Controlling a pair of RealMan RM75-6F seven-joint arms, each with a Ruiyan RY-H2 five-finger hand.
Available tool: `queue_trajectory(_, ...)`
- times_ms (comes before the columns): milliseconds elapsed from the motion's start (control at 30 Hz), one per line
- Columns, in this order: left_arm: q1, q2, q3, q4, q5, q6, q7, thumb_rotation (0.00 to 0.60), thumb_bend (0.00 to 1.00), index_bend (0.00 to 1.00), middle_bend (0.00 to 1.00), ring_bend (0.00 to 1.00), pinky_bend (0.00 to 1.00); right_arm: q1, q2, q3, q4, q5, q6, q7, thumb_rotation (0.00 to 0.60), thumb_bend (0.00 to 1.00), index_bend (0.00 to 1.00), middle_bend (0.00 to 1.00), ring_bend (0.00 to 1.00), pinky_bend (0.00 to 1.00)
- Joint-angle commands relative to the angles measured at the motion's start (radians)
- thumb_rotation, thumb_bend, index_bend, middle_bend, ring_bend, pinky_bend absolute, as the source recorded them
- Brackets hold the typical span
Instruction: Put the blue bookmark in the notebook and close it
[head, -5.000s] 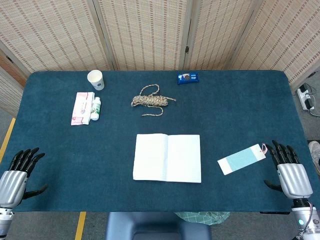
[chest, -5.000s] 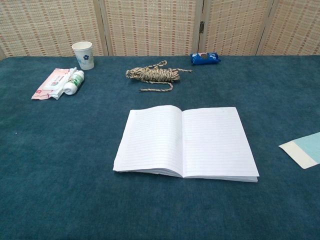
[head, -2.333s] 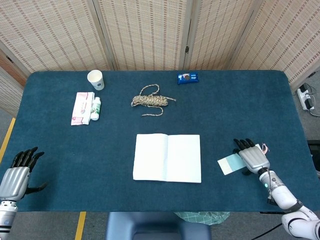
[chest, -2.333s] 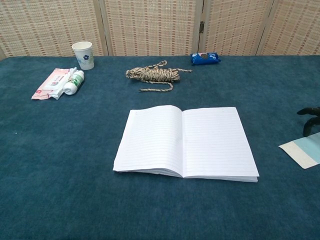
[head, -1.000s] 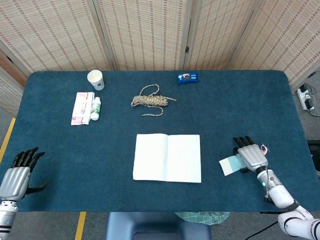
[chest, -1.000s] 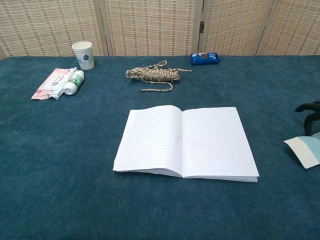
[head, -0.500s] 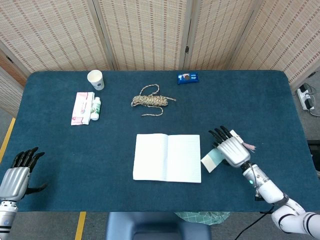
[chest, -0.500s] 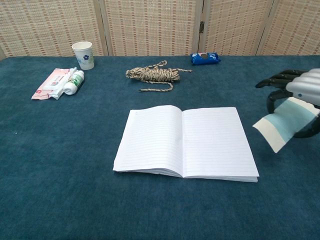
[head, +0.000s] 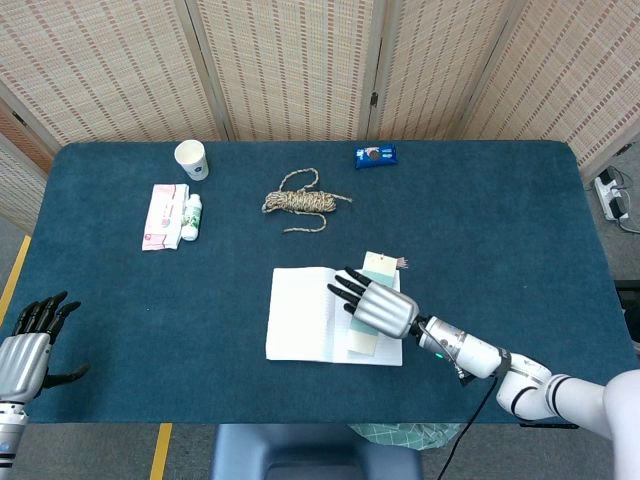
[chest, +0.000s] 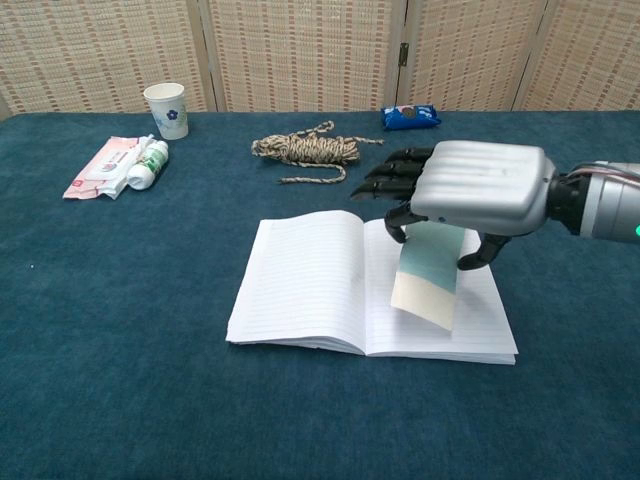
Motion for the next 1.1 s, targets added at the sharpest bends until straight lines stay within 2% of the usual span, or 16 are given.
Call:
queue_trajectory(33,0.0,0.001,-0.001,0.001,-0.002,-0.002,-0.004,0.6,0.19,0.18,0.07,0.0,0.0,0.033,-0.045,-0.031,0.061,-0.046,0.014,0.048,0.6,0.17,0.46,0.1,0.09,0.12)
queue_trajectory(333,-0.008,-0.001,-0.003,0.012,-0.014,-0.025,-0.009,0.6,0.19,0.18,0.07,0.0,0.0,0.062,-0.108,-0.08,0.191,-0.091,0.098,0.173,0.6,0.16,0.46,0.1,0.11,0.16)
queue_trajectory(1100,-0.012,-0.021,-0.012,0.025,-0.035,-0.031,0.022,0.6,0.19,0.18,0.07,0.0,0.0,0.106,-0.178,-0.157,0.405,-0.118,0.191,0.332,0.6,0.17,0.46,0.1,0.12,0.18)
